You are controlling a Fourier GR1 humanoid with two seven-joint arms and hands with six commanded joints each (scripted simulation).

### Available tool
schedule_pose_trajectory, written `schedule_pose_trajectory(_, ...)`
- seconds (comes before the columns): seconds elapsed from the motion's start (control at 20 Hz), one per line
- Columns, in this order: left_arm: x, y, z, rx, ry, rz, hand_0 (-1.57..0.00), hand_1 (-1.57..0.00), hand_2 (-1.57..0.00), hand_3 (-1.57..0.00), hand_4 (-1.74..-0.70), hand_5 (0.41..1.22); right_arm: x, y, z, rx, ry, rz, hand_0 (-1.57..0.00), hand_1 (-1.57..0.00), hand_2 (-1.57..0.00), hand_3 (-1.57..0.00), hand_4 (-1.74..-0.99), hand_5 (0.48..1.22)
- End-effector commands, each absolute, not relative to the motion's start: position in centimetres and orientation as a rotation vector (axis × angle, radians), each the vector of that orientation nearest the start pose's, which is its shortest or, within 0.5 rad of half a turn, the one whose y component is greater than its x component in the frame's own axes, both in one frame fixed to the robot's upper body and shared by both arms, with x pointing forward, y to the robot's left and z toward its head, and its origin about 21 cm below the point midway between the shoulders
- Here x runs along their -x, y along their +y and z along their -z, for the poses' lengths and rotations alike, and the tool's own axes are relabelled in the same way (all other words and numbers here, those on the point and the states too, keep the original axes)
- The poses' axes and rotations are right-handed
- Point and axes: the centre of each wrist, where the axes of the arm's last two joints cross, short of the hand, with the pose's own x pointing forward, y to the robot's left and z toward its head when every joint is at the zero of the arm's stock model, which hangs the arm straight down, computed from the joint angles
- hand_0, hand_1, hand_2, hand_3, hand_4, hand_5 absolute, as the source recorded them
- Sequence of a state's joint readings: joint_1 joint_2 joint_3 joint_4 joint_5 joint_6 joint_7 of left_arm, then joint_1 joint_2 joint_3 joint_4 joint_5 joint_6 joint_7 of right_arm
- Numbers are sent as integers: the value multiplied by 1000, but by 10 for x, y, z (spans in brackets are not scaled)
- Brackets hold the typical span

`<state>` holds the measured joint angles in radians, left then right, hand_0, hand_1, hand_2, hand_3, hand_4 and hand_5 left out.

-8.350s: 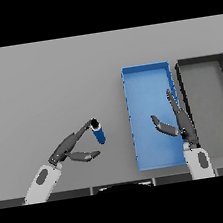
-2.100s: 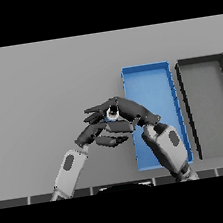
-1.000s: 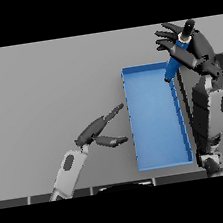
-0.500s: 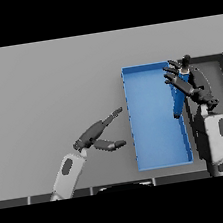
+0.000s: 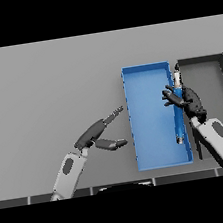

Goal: Pick up the blue pipe and place it into the blue bin.

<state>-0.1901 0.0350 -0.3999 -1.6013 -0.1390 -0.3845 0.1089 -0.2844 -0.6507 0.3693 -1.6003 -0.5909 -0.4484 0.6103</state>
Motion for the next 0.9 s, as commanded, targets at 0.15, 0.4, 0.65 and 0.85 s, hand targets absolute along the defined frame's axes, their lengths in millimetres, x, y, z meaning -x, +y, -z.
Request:
schedule_pose_trajectory(0.15,-263,121,-48,433,-1552,880,1,1,1,1,-878,428,-295,-260,-93,124,-970,-134,-479,-437,-438,-258,-1275,1186)
schedule_pose_trajectory(0.4,-262,125,-47,431,-1547,875,1,1,1,1,-886,428,-295,-256,-93,158,-860,-346,-156,-143,-143,-84,-1083,934)
schedule_pose_trajectory(0.65,-260,122,-47,430,-1552,882,1,1,1,1,-885,428,-293,-250,-87,181,-833,-422,-51,-46,-46,-27,-1051,787)
schedule_pose_trajectory(0.85,-259,125,-44,420,-1544,880,1,1,1,1,-888,429,-293,-249,-85,207,-825,-443,-20,-18,-18,-10,-1033,696)
